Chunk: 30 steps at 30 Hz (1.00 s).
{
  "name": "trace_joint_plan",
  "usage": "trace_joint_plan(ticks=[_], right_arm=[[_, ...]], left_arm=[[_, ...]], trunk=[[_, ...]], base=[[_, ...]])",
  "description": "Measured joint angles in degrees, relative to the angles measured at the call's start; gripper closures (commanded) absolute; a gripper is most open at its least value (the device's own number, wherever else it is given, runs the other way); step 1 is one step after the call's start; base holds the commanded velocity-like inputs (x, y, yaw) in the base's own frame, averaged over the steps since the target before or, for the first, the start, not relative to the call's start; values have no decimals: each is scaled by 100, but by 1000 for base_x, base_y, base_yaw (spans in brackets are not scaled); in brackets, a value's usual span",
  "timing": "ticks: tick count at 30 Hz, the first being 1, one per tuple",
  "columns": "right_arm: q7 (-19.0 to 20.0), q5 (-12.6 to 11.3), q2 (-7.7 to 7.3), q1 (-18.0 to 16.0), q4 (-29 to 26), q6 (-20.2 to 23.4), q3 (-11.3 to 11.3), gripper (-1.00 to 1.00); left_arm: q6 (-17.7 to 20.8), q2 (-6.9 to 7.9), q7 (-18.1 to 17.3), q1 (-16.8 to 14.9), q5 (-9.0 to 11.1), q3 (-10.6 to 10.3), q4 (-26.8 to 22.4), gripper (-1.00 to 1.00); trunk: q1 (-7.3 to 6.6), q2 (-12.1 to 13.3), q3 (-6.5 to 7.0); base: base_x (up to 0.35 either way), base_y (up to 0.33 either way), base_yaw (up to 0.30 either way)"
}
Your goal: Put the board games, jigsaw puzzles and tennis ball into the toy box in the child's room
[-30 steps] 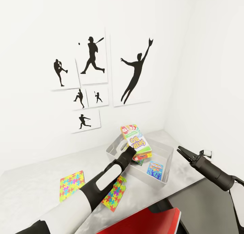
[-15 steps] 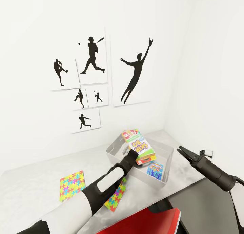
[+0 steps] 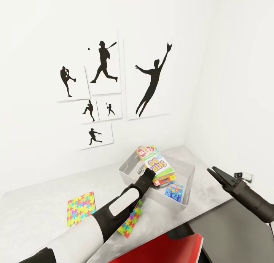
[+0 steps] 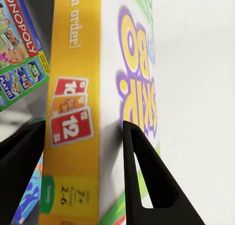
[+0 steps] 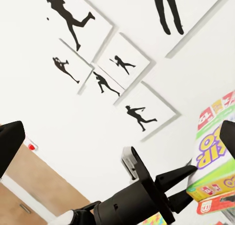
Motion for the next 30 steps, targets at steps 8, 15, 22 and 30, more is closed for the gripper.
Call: trace_joint_plan(ticks=[8, 15, 22, 30], right_arm=[[203, -10, 27, 48, -36, 202, -110, -100], [628, -46, 88, 55, -316, 830, -132, -100], [675, -381, 34, 59, -325, 850, -285, -100], [726, -405, 84, 63, -312, 849, -401, -100]], left_arm=[[3, 0, 9, 0, 4, -1, -1, 100], [4, 0, 10, 0, 6, -1, -5, 100], [4, 0, 10, 0, 56, -11, -17, 100], [-3, 0, 8, -6, 69, -27, -262, 100]], trunk=[[0, 0, -51], [0, 0, -112], [0, 0, -176], [0, 0, -249]], base=[[0, 0, 0], [0, 0, 0], [0, 0, 0], [0, 0, 0]])
